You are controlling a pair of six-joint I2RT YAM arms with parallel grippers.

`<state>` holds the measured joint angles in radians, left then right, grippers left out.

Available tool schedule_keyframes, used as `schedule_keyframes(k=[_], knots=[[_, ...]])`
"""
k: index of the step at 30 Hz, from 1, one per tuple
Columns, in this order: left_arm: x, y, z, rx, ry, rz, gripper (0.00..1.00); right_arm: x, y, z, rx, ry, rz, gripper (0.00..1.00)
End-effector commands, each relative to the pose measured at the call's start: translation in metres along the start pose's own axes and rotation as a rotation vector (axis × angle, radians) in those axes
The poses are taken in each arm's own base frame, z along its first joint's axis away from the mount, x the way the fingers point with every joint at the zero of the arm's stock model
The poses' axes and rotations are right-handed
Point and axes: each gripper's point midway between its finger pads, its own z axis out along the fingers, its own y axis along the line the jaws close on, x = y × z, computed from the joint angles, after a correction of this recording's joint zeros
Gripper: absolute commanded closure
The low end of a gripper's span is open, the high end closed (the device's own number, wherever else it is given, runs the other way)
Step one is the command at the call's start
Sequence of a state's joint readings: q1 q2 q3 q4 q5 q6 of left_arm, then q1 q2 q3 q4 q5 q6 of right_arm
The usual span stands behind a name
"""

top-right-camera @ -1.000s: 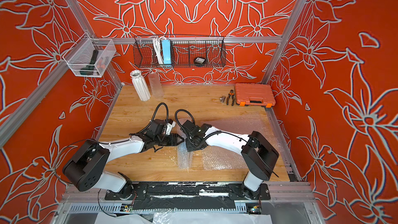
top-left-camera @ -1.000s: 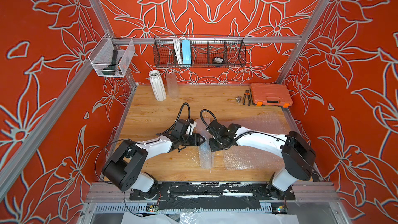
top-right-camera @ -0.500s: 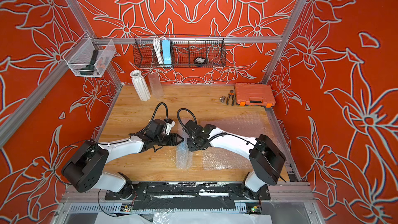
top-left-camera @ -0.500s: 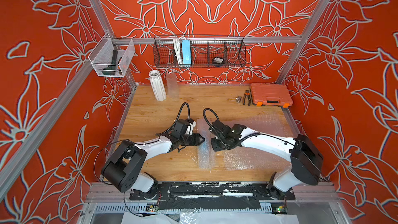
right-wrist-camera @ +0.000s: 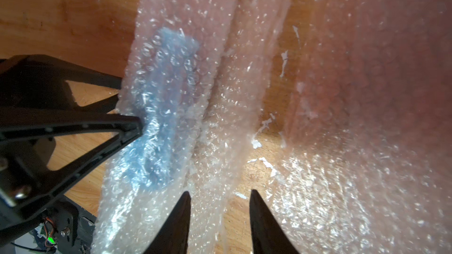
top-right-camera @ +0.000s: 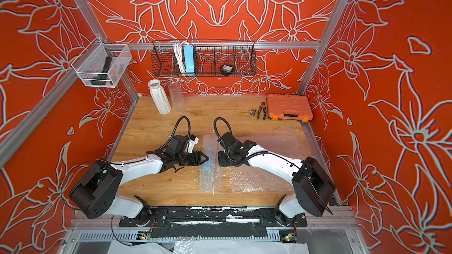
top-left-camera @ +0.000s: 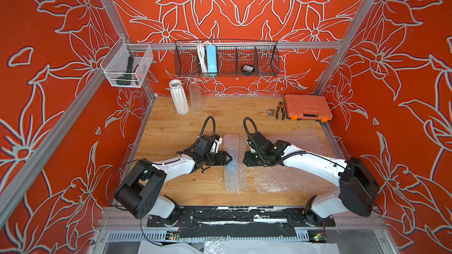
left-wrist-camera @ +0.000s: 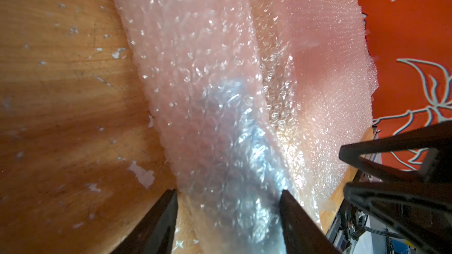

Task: Unwrap the vase from the bubble wrap
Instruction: Unwrap the bubble wrap at the center of the board.

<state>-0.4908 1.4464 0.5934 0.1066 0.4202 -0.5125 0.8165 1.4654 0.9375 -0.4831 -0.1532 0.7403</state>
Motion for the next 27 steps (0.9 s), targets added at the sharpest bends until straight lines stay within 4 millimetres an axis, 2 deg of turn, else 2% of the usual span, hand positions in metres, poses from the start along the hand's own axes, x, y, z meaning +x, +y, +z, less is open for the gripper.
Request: schedule_keyframes(k=[1, 5, 15, 25, 27], knots=[[0.020, 0.020, 0.000, -0.070, 0.059, -0.015, 0.37, 0.001, -0.005, 0.004, -0.058, 0.007, 0.023, 0.61], [0.020, 0.020, 0.000, -0.070, 0.059, -0.013, 0.37, 0.001, -0.001, 0.009, -0.126, 0.016, 0.014, 0.63], [0.019, 0.020, -0.002, -0.073, 0.055, -0.011, 0.37, -0.003, -0.010, 0.026, -0.079, 0.049, 0.033, 0.64], [0.018, 0.014, -0.005, -0.050, 0.050, 0.009, 0.37, -0.009, 0.003, 0.041, -0.137, 0.073, 0.028, 0.72], [0.017, 0.012, -0.006, -0.045, 0.048, 0.021, 0.37, -0.009, 0.004, 0.045, -0.138, 0.078, 0.030, 0.77]])
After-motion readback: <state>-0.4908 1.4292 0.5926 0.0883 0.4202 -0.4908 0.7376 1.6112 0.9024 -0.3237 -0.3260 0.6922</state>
